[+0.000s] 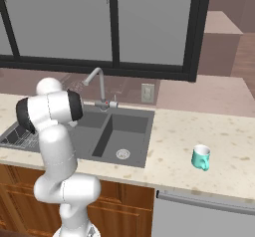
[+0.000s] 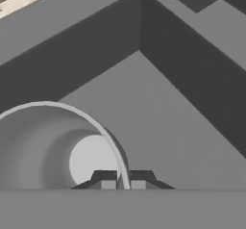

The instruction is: Move any existing items from the left basin to the right basin for drying. Then move the mug from the counter to the left basin of the sink for washing.

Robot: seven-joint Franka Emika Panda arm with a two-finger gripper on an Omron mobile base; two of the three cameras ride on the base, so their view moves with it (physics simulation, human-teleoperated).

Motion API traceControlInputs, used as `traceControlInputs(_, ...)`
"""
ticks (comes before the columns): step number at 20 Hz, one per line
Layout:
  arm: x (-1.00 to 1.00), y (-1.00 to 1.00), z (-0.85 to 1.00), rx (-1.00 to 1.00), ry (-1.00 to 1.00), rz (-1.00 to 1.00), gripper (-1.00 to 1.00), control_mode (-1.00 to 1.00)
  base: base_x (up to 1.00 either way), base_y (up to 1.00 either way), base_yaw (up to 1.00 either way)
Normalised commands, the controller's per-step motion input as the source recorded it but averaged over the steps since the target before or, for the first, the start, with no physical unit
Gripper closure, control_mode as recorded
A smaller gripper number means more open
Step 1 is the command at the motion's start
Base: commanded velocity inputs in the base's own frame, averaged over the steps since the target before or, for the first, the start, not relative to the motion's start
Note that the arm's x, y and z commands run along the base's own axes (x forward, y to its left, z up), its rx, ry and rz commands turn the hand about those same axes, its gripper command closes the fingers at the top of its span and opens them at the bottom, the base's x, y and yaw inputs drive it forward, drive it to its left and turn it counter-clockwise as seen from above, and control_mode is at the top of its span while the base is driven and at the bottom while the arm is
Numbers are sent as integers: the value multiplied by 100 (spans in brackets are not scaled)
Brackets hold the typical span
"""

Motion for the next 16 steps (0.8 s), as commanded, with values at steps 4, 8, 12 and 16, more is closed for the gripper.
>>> traceControlInputs(4,-2,-2,60,0,2,-10,100,-100,0,0,0)
traceControlInputs(8,-11,-1,53,0,4,-7,100,-100,0,0,0)
traceControlInputs(12,-25,-1,41,3,4,-7,100,-100,0,0,0)
traceControlInputs(16,-37,-6,33,4,0,-6,100,-100,0,0,0)
